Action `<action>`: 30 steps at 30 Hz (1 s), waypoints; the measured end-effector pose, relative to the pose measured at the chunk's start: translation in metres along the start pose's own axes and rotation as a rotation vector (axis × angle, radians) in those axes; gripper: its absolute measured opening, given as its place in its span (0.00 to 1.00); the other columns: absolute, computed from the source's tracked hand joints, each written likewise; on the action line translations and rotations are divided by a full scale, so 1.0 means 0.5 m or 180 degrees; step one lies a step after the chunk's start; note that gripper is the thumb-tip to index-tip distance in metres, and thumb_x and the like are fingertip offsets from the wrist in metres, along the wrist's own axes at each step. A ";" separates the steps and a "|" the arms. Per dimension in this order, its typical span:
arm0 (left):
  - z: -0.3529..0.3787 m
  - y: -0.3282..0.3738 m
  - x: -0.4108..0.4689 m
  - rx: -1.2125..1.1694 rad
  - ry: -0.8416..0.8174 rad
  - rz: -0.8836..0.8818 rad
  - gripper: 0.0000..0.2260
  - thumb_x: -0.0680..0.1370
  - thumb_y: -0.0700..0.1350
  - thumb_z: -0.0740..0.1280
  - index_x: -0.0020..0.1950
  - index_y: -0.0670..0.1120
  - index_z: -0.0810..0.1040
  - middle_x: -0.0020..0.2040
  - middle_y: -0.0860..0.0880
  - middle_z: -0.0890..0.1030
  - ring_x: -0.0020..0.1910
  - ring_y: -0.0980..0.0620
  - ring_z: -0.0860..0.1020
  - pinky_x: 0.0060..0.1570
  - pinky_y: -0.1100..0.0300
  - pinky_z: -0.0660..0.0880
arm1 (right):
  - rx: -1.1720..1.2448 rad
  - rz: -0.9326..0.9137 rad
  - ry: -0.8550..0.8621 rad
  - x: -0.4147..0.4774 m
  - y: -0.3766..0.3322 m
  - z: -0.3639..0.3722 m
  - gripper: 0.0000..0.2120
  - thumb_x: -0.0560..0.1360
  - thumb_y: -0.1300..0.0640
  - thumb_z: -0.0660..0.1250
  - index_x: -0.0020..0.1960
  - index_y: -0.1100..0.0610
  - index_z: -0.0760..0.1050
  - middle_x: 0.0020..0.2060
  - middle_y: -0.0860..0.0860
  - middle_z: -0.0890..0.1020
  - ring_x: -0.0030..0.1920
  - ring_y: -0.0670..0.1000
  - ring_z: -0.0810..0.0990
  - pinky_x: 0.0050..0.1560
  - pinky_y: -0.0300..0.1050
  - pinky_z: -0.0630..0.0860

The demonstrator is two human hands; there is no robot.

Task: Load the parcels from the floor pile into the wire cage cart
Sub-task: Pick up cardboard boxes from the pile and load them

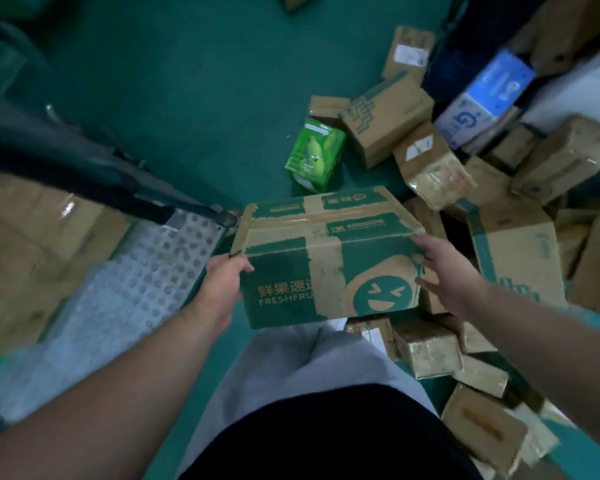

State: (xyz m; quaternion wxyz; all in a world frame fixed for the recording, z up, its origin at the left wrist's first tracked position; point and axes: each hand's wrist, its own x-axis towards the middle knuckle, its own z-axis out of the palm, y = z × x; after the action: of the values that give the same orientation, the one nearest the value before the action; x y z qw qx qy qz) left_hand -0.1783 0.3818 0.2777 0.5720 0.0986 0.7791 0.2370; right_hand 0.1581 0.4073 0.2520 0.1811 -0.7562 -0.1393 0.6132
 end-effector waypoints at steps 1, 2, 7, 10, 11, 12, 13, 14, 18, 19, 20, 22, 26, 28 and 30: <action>-0.032 -0.012 -0.028 -0.0147 0.0047 -0.0035 0.05 0.76 0.39 0.64 0.51 0.44 0.73 0.49 0.47 0.79 0.50 0.50 0.76 0.53 0.52 0.71 | -0.0089 -0.0098 -0.0090 -0.028 -0.009 0.015 0.17 0.80 0.46 0.66 0.67 0.50 0.74 0.64 0.49 0.77 0.68 0.50 0.73 0.59 0.52 0.74; -0.073 -0.031 -0.049 -0.0351 0.0119 -0.0040 0.05 0.77 0.37 0.62 0.49 0.46 0.72 0.49 0.48 0.78 0.49 0.51 0.76 0.50 0.53 0.71 | -0.0187 -0.0193 -0.0166 -0.055 -0.016 0.034 0.17 0.81 0.48 0.66 0.68 0.50 0.74 0.64 0.49 0.77 0.67 0.49 0.73 0.60 0.51 0.74; -0.249 -0.125 -0.106 -0.0941 0.0184 -0.0086 0.16 0.71 0.40 0.61 0.58 0.44 0.71 0.61 0.45 0.78 0.57 0.48 0.76 0.43 0.54 0.74 | -0.0659 -0.0482 -0.0516 -0.163 -0.032 0.156 0.17 0.79 0.46 0.66 0.67 0.48 0.74 0.62 0.48 0.79 0.63 0.48 0.76 0.67 0.56 0.71; -0.358 -0.191 -0.136 -0.1298 0.0307 -0.0125 0.15 0.69 0.42 0.62 0.56 0.47 0.72 0.57 0.43 0.78 0.55 0.46 0.75 0.43 0.53 0.73 | -0.0876 -0.0707 -0.0600 -0.223 -0.021 0.264 0.17 0.78 0.45 0.67 0.65 0.46 0.75 0.60 0.48 0.80 0.60 0.49 0.77 0.68 0.58 0.72; -0.396 -0.214 -0.144 -0.1403 0.0360 -0.0113 0.12 0.72 0.42 0.61 0.55 0.47 0.73 0.56 0.42 0.77 0.54 0.46 0.74 0.44 0.52 0.73 | -0.0933 -0.0772 -0.0642 -0.248 -0.014 0.303 0.16 0.79 0.46 0.67 0.65 0.47 0.75 0.58 0.48 0.80 0.58 0.48 0.78 0.66 0.56 0.72; -0.435 -0.238 -0.148 -0.1494 0.0445 -0.0085 0.09 0.73 0.41 0.61 0.53 0.47 0.73 0.54 0.43 0.77 0.53 0.46 0.74 0.45 0.52 0.72 | -0.1003 -0.0837 -0.0663 -0.265 -0.003 0.343 0.15 0.80 0.48 0.67 0.65 0.48 0.74 0.56 0.48 0.80 0.55 0.48 0.78 0.63 0.54 0.73; -0.470 -0.257 -0.148 -0.1561 0.0504 -0.0079 0.07 0.75 0.41 0.61 0.51 0.47 0.73 0.53 0.44 0.77 0.52 0.46 0.74 0.46 0.51 0.71 | -0.1062 -0.0890 -0.0661 -0.288 0.005 0.377 0.14 0.80 0.48 0.67 0.65 0.48 0.74 0.54 0.48 0.80 0.53 0.48 0.79 0.59 0.52 0.75; -0.517 -0.281 -0.154 -0.1640 0.0554 -0.0082 0.05 0.75 0.41 0.61 0.50 0.47 0.74 0.51 0.46 0.77 0.51 0.46 0.74 0.47 0.50 0.70 | -0.1142 -0.0939 -0.0681 -0.311 0.023 0.423 0.14 0.80 0.49 0.67 0.64 0.49 0.75 0.53 0.49 0.81 0.52 0.49 0.80 0.54 0.50 0.76; -0.686 -0.350 -0.181 -0.1942 0.0668 -0.0122 0.07 0.72 0.39 0.62 0.47 0.48 0.76 0.50 0.48 0.80 0.51 0.47 0.76 0.50 0.51 0.70 | -0.1219 -0.1073 -0.0832 -0.388 0.091 0.590 0.15 0.74 0.48 0.71 0.60 0.50 0.78 0.51 0.54 0.86 0.51 0.54 0.86 0.56 0.56 0.82; -0.722 -0.363 -0.188 -0.1983 0.0708 -0.0144 0.08 0.70 0.41 0.63 0.48 0.48 0.76 0.51 0.48 0.81 0.51 0.48 0.76 0.51 0.50 0.70 | -0.1201 -0.1086 -0.0856 -0.403 0.104 0.626 0.15 0.73 0.49 0.72 0.59 0.50 0.78 0.52 0.54 0.86 0.51 0.55 0.86 0.57 0.57 0.82; -0.779 -0.384 -0.191 -0.2078 0.0781 -0.0149 0.11 0.67 0.44 0.64 0.49 0.48 0.76 0.52 0.48 0.81 0.52 0.47 0.76 0.52 0.50 0.71 | -0.1215 -0.1106 -0.0909 -0.423 0.118 0.683 0.14 0.73 0.49 0.72 0.58 0.50 0.79 0.52 0.55 0.86 0.50 0.55 0.87 0.56 0.57 0.83; -0.850 -0.401 -0.198 -0.2200 0.0861 -0.0131 0.10 0.68 0.44 0.65 0.48 0.48 0.75 0.53 0.47 0.79 0.51 0.46 0.75 0.50 0.50 0.69 | -0.1292 -0.1115 -0.0987 -0.449 0.135 0.760 0.13 0.75 0.50 0.72 0.58 0.50 0.78 0.51 0.55 0.86 0.48 0.55 0.86 0.48 0.53 0.84; -0.965 -0.429 -0.209 -0.2470 0.1099 -0.0006 0.06 0.78 0.39 0.60 0.50 0.44 0.76 0.51 0.48 0.79 0.49 0.48 0.75 0.48 0.51 0.71 | -0.1706 -0.1336 -0.1268 -0.507 0.158 0.893 0.12 0.78 0.47 0.69 0.60 0.49 0.75 0.56 0.51 0.82 0.56 0.52 0.81 0.60 0.56 0.77; -1.008 -0.444 -0.208 -0.2615 0.1168 0.0047 0.08 0.78 0.38 0.60 0.54 0.43 0.78 0.54 0.49 0.80 0.52 0.50 0.77 0.55 0.48 0.73 | -0.1783 -0.1394 -0.1312 -0.525 0.162 0.948 0.13 0.79 0.49 0.69 0.61 0.52 0.74 0.56 0.51 0.80 0.56 0.51 0.79 0.61 0.55 0.76; -1.039 -0.450 -0.203 -0.2791 0.1220 0.0078 0.09 0.79 0.38 0.60 0.56 0.43 0.78 0.55 0.49 0.80 0.52 0.50 0.77 0.58 0.48 0.73 | -0.1819 -0.1385 -0.1311 -0.538 0.160 0.997 0.13 0.80 0.50 0.69 0.60 0.55 0.73 0.55 0.55 0.81 0.55 0.54 0.81 0.56 0.54 0.79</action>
State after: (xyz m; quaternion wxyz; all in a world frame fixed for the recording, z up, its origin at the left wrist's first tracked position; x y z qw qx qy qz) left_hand -0.6062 0.0103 0.3761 0.4029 -0.1882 0.6959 0.5639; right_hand -0.3865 0.2707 0.3616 0.0576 -0.5904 -0.4938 0.6358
